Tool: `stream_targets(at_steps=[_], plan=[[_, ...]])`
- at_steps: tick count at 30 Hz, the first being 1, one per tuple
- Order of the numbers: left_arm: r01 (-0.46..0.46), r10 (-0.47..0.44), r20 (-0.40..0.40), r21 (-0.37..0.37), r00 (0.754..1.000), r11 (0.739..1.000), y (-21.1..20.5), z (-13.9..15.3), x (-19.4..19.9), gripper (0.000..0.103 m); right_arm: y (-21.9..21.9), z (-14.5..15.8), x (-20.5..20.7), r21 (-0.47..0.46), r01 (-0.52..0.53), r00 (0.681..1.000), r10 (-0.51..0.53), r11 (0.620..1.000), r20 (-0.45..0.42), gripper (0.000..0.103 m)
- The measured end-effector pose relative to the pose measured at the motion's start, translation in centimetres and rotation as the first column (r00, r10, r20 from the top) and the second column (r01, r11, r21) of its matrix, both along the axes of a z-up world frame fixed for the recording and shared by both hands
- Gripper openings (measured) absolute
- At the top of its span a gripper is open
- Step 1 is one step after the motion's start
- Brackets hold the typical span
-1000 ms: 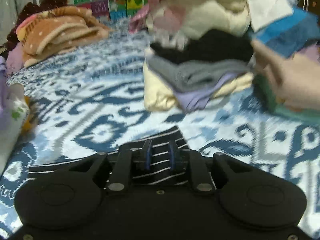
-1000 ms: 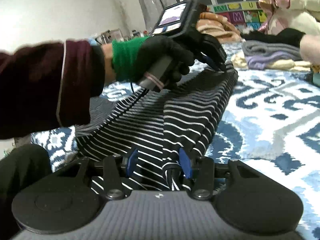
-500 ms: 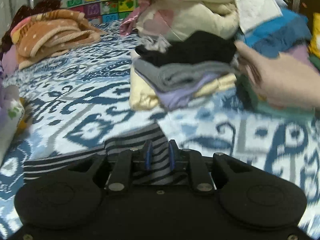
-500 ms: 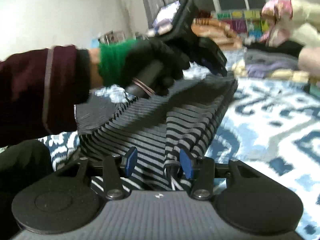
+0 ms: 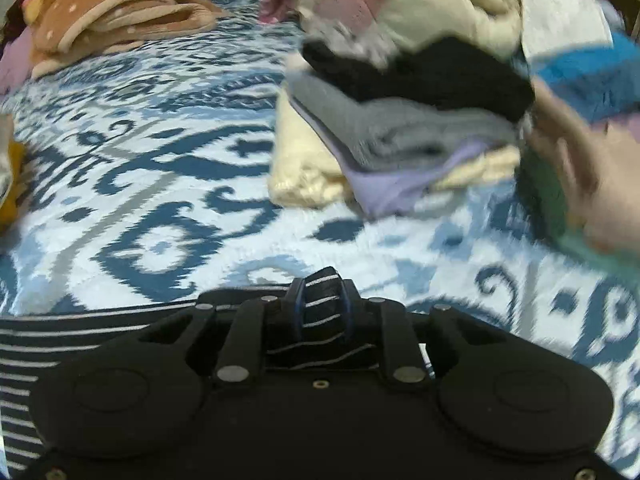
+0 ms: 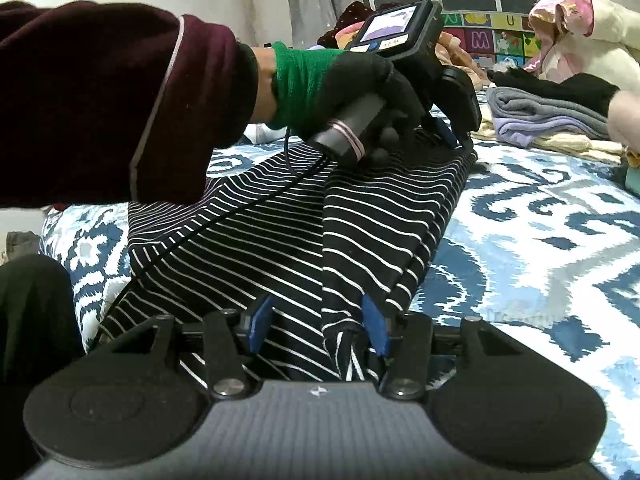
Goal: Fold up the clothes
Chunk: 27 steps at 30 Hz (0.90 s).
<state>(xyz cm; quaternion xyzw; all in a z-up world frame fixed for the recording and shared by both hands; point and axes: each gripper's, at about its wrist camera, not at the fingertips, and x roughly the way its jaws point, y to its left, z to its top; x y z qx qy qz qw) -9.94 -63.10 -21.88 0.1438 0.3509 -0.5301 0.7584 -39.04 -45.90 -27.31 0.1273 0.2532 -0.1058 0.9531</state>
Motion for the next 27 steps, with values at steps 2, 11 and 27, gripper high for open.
stream_targets(at_steps=[2, 11, 27], plan=[[-0.032, 0.030, -0.039, -0.065, 0.999, 0.997, 2.1, 1.2, 0.4, 0.019, 0.1, 0.3, -0.1, 0.002, -0.003, 1.000, 0.003, 1.000, 0.013, 0.052], [-0.082, 0.081, -0.007, -0.130, 0.997, 0.988, 14.1, 2.9, -3.4, 0.019, 0.5, 1.6, -1.6, 0.006, -0.047, 0.996, 0.046, 0.999, 0.070, 0.056], [-0.357, 0.294, -0.278, -0.211, 0.915, 0.910, 31.0, 0.7, -2.8, 0.047, -6.1, 0.5, -8.6, 0.410, 0.292, 0.888, -0.404, 0.864, 0.220, 0.058]])
